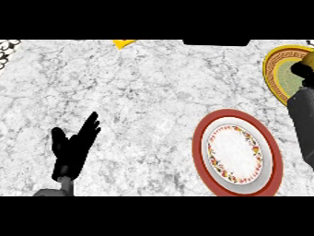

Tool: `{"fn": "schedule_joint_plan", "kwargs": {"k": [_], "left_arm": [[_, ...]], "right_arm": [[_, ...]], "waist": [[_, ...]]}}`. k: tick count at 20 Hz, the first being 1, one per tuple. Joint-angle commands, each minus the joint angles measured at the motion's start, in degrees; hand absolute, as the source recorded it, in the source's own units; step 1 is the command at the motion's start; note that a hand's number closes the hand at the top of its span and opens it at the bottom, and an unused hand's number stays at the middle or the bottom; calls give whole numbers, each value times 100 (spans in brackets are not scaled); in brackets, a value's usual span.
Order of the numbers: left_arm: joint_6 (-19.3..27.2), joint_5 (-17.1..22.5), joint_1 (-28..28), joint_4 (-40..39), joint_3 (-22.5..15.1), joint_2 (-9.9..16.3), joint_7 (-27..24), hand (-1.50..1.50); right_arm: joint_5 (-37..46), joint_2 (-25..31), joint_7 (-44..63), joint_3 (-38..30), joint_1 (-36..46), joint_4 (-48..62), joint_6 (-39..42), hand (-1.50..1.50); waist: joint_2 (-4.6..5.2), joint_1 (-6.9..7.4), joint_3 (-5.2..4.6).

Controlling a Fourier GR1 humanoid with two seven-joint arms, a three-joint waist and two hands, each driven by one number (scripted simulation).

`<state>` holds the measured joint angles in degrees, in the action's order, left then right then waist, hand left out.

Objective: Pick the lemon from the plate and place it in the plate

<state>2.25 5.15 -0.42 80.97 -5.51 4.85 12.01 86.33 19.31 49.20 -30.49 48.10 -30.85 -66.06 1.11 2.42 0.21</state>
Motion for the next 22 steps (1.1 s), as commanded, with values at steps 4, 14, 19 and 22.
{"fn": "schedule_joint_plan", "kwargs": {"k": [4, 14, 19, 22], "left_arm": [[-84, 97, -247, -85, 161, 97, 149, 0], [-118, 33, -29, -1, 53, 55, -34, 0], [-110, 80, -87, -52, 145, 80, 5, 0], [-108, 146, -71, 129, 143, 59, 119, 0]], "right_arm": [[-1229, 745, -1015, -213, 72, 770, -630, 150], [-2701, 1068, -1934, -830, -50, 1490, 1296, -150], [-3589, 1025, -3356, -1244, -85, 1049, 1492, -150], [-4090, 916, -4185, -1506, -237, 648, 1221, -150]], "waist": [[26, 19, 10], [68, 88, 40], [45, 40, 45], [39, 61, 58]]}}
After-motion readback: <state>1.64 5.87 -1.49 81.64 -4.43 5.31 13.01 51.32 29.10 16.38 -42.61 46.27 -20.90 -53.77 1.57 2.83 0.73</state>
